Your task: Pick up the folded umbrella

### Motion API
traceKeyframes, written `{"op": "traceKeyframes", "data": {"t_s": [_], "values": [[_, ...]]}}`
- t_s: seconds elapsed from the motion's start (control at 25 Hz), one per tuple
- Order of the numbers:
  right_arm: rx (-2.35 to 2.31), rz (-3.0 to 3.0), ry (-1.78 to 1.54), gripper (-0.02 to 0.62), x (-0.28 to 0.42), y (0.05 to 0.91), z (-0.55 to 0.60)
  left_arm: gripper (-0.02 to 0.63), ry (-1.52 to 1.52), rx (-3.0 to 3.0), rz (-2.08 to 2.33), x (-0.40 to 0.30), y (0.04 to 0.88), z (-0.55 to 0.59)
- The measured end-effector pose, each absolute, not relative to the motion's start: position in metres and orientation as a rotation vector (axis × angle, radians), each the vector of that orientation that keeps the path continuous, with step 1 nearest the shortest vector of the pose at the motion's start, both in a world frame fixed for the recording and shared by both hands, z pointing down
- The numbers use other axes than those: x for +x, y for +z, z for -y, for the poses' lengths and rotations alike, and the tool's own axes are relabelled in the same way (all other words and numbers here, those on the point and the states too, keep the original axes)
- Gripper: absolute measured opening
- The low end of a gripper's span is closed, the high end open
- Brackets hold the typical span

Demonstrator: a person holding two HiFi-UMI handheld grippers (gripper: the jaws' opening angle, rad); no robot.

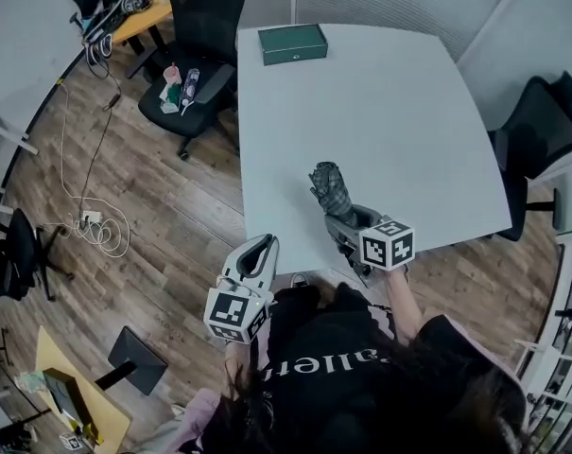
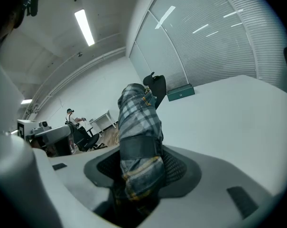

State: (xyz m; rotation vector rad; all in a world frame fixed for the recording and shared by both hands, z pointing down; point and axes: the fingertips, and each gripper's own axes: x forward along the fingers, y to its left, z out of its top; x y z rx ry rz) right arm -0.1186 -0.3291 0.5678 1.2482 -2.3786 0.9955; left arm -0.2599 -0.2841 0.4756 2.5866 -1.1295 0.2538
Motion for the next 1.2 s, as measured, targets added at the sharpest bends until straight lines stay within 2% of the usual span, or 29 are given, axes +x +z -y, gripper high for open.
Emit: {"op": "traceKeyframes", "data": {"t_s": [0.6, 1.2], "values": [[1.282, 2.382, 1.015, 0.225, -0.085, 0.548, 0.275, 0.041, 0.221, 2.622, 1.104, -0.217, 0.468, 0.271], [1.299, 2.454, 1.012, 0.225, -0.010, 0.521, 0.172, 0.041, 0.259, 2.656, 1.126, -0.130, 0.446, 0.173]]}}
